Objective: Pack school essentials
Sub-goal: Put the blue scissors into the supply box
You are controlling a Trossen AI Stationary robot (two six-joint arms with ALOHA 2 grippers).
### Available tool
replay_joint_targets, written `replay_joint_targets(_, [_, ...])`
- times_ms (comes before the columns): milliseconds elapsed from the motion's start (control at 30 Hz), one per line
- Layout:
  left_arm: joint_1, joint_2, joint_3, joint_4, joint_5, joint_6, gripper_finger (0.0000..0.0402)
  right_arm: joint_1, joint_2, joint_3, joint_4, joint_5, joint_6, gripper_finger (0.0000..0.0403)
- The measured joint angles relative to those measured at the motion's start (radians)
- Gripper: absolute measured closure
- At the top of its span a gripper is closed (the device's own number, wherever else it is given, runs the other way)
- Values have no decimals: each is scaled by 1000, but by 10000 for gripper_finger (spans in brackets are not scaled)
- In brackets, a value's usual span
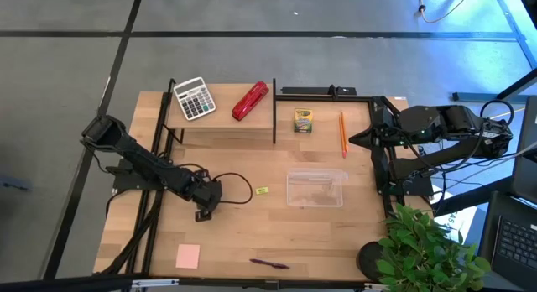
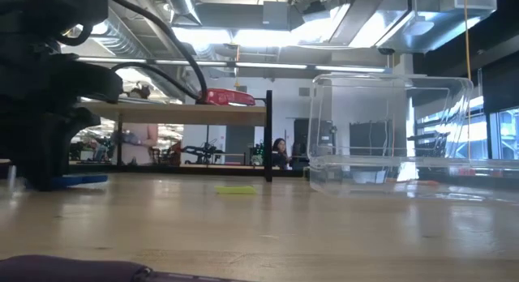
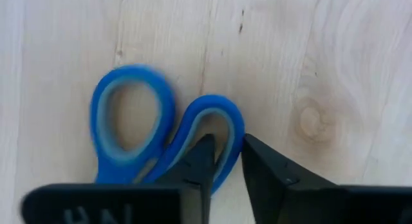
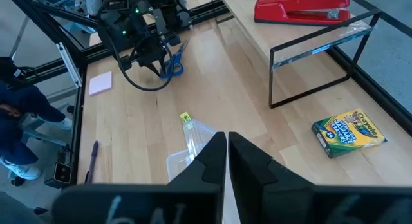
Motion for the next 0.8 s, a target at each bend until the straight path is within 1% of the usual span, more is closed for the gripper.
replay_joint_targets(100, [0, 0, 0, 1, 1, 0, 378, 0, 0, 0, 0, 0, 0, 382])
replay_joint_targets(167, [0, 0, 0, 0, 0, 0, 391, 0, 0, 0, 0, 0, 0, 382])
replay_joint_targets(533, [1, 0, 1, 0, 4, 0, 397, 0, 0, 0, 0, 0, 0, 382])
replay_joint_targets(733, [15, 6, 36, -29, 13, -3, 399, 0, 0, 0, 0, 0, 0, 382])
replay_joint_targets(800, [27, 9, 51, -6, 16, -2, 399, 0, 0, 0, 0, 0, 1, 382])
